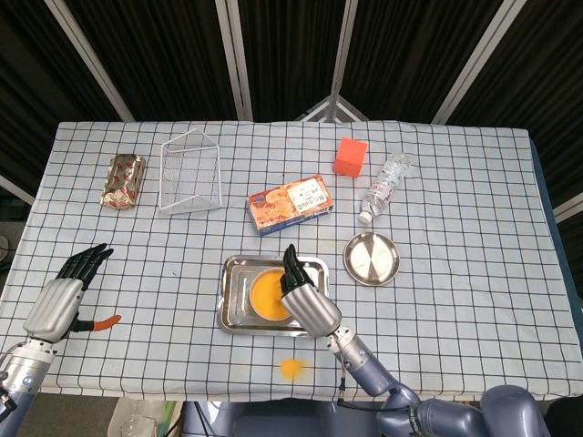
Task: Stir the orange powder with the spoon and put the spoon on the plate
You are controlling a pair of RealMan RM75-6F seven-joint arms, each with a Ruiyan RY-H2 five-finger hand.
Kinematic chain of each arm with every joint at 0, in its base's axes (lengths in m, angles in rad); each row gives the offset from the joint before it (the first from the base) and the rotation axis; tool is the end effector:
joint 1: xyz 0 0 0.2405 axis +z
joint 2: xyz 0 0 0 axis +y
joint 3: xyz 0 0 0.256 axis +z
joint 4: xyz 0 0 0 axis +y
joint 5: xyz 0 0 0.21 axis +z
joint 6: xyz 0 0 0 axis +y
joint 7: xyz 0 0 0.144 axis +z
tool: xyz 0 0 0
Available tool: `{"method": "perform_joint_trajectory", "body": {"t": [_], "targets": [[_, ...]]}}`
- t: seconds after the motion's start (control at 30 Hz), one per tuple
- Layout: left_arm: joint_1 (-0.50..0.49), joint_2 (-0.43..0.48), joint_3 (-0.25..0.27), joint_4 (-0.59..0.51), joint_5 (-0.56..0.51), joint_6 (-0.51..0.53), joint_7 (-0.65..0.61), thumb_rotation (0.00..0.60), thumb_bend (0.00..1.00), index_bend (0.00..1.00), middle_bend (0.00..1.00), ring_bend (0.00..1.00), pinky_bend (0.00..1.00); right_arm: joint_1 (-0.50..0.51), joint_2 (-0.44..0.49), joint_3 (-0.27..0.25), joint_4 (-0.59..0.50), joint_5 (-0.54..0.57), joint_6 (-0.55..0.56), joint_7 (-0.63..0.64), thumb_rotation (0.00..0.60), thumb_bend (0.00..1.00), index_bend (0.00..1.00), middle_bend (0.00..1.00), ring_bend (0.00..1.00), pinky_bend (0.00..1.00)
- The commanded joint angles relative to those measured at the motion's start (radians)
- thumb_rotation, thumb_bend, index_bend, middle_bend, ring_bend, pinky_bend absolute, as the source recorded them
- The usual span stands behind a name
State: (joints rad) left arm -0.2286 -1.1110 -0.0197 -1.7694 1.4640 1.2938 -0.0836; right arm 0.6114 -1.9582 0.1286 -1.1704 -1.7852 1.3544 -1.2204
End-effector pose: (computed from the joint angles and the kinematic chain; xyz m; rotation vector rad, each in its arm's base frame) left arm -0.2666 0.2084 0.1195 -1.5103 -1.1812 -1.0172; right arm -0.0828 -0.2610 -0.0794 1.6946 0.3929 0.8114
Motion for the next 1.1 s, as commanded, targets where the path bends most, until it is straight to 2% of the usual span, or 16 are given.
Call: {"method": "perform_joint_trajectory", "body": {"t": [0.03, 0.37, 0.63, 1.1], "targets": [[0.0, 0.0, 0.0, 0.0, -0.001, -0.001, 0.001, 0.6, 0.0, 0.0, 0.0, 0.0, 0.02, -0.001, 0.011, 0.012, -0.019, 0.005, 0.004, 0.001, 0.6, 0.85, 0.93, 0.5, 0.21, 0.14], [0.0, -0.001, 0.0, -0.001, -0.005, -0.003, 0.006, 0.6, 0.0, 0.0, 0.0, 0.0, 0.02, 0.022, 0.044, 0.015, -0.054, -0.025, -0.017, -0.036, 0.6, 0.85, 0.93, 0.5, 0.21, 0.14], [-0.001, -0.002, -0.001, -0.001, -0.004, -0.002, 0.006, 0.6, 0.0, 0.0, 0.0, 0.0, 0.02, 0.037, 0.093, -0.016, -0.066, -0.058, -0.07, -0.086, 0.6, 0.85, 0.93, 0.5, 0.21, 0.14], [-0.001, 0.0, 0.0, -0.002, -0.005, -0.005, 0.003, 0.6, 0.0, 0.0, 0.0, 0.0, 0.02, 0.058, 0.134, 0.012, -0.112, -0.073, -0.091, -0.117, 0.6, 0.85, 0.93, 0.5, 0.21, 0.14]]}}
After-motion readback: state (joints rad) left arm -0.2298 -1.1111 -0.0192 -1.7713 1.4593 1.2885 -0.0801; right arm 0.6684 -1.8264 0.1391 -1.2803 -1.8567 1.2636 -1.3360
